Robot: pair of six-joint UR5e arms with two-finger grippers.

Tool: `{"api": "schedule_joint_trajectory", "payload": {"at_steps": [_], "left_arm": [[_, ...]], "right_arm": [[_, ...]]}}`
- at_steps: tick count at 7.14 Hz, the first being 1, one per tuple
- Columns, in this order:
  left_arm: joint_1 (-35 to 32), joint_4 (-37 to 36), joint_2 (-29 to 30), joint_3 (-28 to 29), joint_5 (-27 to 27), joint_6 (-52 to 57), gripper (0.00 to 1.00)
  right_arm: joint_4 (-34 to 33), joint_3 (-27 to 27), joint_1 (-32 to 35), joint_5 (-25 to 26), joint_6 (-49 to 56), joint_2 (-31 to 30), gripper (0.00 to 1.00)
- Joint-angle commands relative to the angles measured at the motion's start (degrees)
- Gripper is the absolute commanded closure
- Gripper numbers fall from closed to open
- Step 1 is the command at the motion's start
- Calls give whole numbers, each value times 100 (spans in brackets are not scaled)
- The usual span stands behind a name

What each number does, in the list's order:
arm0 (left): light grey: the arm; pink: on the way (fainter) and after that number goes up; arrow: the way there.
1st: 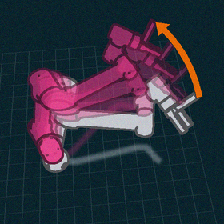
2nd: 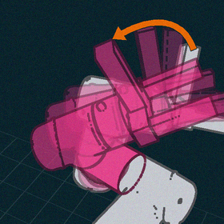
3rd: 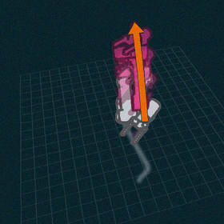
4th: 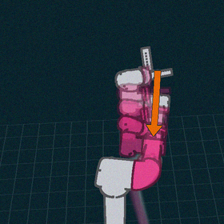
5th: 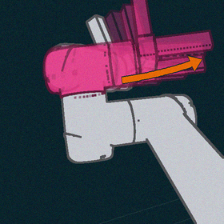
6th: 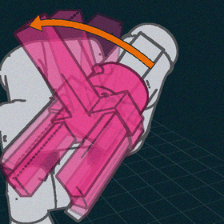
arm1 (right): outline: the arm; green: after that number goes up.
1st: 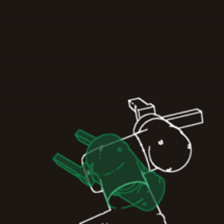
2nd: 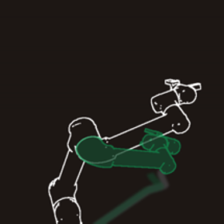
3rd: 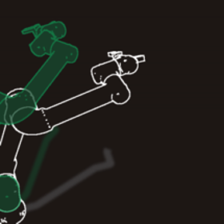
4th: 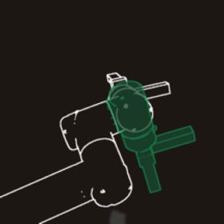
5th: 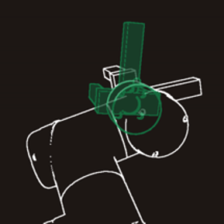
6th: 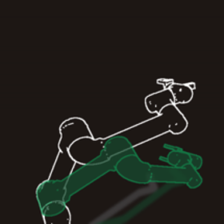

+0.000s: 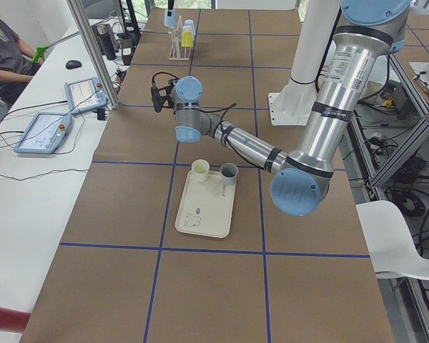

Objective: Transfer IKEA cup to right arm and place on rack

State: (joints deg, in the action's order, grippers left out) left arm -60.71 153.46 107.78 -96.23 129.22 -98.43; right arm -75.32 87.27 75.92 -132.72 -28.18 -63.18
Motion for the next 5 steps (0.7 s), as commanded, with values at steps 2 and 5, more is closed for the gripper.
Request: {"api": "schedule_joint_trajectory", "payload": {"at_steps": [2, 5], "left_arm": [[15, 9, -81, -18, -29, -1, 0], [15, 9, -73, -18, -29, -1, 0]], "right_arm": [[-36, -630, -16, 18, -30, 331, 66], [-9, -1071, -42, 18, -4, 447, 66]]}}
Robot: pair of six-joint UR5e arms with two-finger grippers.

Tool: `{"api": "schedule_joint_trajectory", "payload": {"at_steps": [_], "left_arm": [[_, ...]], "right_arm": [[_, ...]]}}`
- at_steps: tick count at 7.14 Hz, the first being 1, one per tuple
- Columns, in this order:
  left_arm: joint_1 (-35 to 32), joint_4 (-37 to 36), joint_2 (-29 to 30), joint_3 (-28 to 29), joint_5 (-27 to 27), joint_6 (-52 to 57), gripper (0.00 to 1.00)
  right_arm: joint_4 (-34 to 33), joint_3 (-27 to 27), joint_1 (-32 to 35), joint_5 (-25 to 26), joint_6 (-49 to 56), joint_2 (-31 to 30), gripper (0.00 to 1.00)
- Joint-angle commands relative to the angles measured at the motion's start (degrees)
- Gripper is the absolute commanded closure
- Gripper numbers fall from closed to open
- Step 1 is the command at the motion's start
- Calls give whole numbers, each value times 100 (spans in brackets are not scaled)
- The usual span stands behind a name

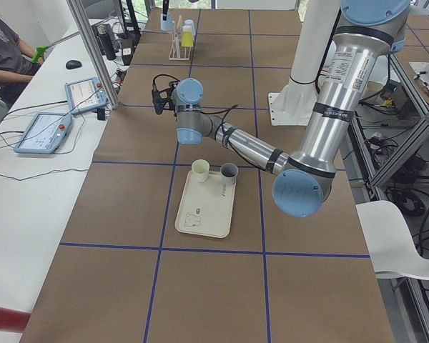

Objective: Transfer IKEA cup to right arm and place on rack

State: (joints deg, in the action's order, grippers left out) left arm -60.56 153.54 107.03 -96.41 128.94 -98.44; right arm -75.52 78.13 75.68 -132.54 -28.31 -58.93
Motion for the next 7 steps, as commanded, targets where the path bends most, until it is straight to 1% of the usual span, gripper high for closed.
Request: {"api": "schedule_joint_trajectory", "payload": {"at_steps": [1, 5, 6, 7], "left_arm": [[9, 0, 2, 0, 0, 0, 0], [0, 0, 2, 0, 0, 0, 0], [0, 0, 2, 0, 0, 0, 0], [0, 0, 2, 0, 0, 0, 0]], "right_arm": [[19, -175, -35, 0, 10, 13, 66], [28, -245, -167, 18, 18, -67, 65], [28, -271, -220, 18, 10, -66, 63], [28, -306, -255, 27, 18, -66, 56]]}}
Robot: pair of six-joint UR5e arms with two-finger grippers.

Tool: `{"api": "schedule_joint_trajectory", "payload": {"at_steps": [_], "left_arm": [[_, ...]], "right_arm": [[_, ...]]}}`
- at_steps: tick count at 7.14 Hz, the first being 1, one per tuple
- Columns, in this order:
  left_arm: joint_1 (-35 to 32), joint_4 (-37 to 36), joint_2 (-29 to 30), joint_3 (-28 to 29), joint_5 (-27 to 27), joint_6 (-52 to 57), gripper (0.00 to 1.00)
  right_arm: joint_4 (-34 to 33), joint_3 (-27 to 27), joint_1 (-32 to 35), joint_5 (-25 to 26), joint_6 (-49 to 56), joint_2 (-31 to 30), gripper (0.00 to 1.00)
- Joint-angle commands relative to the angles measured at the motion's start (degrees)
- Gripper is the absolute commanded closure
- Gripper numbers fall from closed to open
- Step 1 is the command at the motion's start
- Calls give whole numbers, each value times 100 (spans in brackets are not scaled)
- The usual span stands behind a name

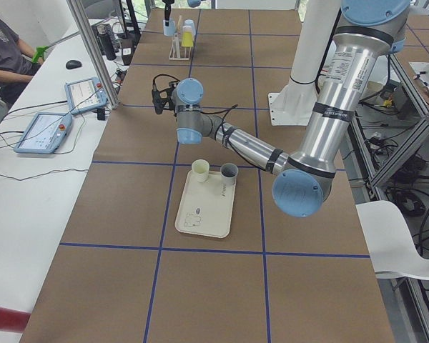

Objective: Transfer IKEA cup to right arm and place on rack

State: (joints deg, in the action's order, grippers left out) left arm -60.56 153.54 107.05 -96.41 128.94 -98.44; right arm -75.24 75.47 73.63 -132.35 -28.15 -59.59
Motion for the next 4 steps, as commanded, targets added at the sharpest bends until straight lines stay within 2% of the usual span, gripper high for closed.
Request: {"api": "schedule_joint_trajectory", "payload": {"at_steps": [1, 2, 4], "left_arm": [[0, 9, -9, -9, 0, 0, 0], [0, 18, -17, -9, 0, 0, 0], [0, 26, -44, 0, 0, 9, 0]], "right_arm": [[9, -75, -68, 7, -6, 0, 42], [9, -76, -102, 7, -6, 0, 24], [9, -85, -199, 243, -32, 17, 7]]}}
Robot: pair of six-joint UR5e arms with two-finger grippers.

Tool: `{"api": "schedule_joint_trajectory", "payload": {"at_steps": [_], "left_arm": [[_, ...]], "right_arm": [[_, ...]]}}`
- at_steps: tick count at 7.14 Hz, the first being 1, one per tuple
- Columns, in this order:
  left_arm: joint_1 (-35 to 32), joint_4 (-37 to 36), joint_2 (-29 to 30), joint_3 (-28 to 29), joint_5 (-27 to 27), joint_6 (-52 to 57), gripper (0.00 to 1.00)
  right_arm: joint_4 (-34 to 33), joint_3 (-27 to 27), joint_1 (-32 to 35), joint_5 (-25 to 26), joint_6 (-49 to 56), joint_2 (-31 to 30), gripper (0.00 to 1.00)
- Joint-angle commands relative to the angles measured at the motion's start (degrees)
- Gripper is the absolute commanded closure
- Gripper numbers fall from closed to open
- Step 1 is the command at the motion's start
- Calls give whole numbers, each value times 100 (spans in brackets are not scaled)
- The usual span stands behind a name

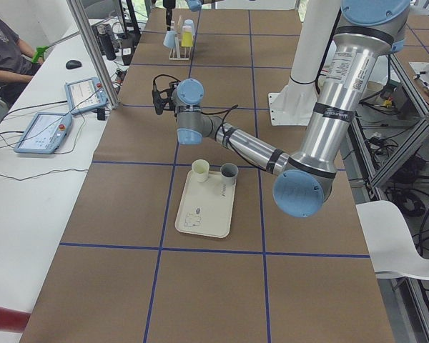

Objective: Transfer IKEA cup to right arm and place on rack

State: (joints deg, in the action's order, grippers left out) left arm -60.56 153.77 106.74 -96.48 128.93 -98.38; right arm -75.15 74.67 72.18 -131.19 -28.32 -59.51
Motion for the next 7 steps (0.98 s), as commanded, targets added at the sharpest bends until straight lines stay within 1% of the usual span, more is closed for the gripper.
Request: {"api": "schedule_joint_trajectory", "payload": {"at_steps": [1, 2, 3, 4, 5, 6, 7], "left_arm": [[0, 4, -74, 7, 0, 12, 0], [-17, 22, -214, -11, 18, 116, 0], [-35, 22, -615, -98, 9, 674, 0], [-35, 13, -1124, -160, 18, 1567, 0], [-70, 4, -1442, -178, 18, 2124, 0], [-1, -83, -1767, -160, 35, 2521, 0], [-9, -197, -2084, -186, 79, 2917, 0]], "right_arm": [[0, -5, -55, 129, -25, 27, 2], [0, 3, -55, 129, -42, 62, 2], [0, 82, -55, 120, -51, 88, 2], [-17, 222, -12, 85, -68, 132, 2], [-61, 397, 32, 67, -69, 115, 2], [-70, 669, 50, -11, -112, -24, 2], [-53, 1063, 42, -12, -226, -304, 2]]}}
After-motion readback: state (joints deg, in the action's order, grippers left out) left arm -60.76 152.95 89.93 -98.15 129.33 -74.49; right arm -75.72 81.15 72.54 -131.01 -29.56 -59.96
